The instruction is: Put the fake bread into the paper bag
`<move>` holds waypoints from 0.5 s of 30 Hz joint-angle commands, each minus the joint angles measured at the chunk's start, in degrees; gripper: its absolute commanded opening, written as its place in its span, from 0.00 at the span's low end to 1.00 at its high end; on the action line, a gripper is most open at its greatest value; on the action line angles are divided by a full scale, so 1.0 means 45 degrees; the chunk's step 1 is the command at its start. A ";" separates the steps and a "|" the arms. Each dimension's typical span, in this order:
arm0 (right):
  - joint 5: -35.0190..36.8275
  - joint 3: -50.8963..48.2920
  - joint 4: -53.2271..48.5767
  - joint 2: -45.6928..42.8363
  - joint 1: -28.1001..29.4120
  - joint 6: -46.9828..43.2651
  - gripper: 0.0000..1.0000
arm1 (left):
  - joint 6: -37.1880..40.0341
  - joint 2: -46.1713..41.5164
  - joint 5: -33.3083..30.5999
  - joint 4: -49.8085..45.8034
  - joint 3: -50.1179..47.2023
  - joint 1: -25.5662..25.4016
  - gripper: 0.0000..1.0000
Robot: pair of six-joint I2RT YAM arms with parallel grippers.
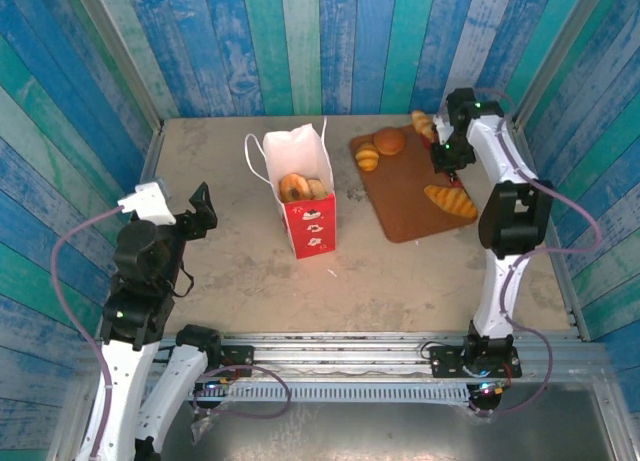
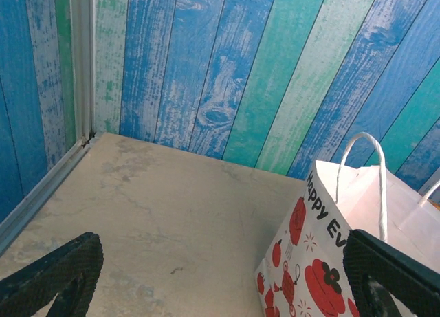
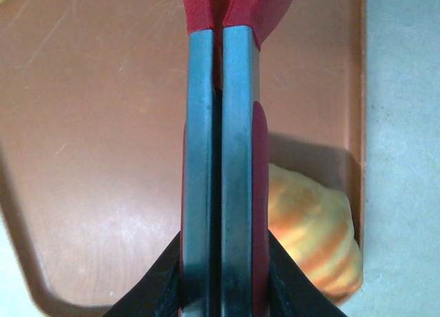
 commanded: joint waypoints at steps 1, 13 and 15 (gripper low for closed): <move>-0.0166 -0.1234 0.0818 -0.1561 0.0128 0.0473 0.08 | -0.0323 0.0229 0.0396 0.0336 0.0463 -0.0020 0.94; -0.0144 -0.5383 0.2140 -0.6970 0.0988 0.2617 0.07 | -0.1381 0.2454 0.3168 0.0544 0.1870 -0.0020 0.95; -0.0547 -0.5701 0.2214 -0.7870 0.1256 0.3021 0.07 | -0.1652 0.3079 0.3847 0.0565 0.2255 -0.0024 0.96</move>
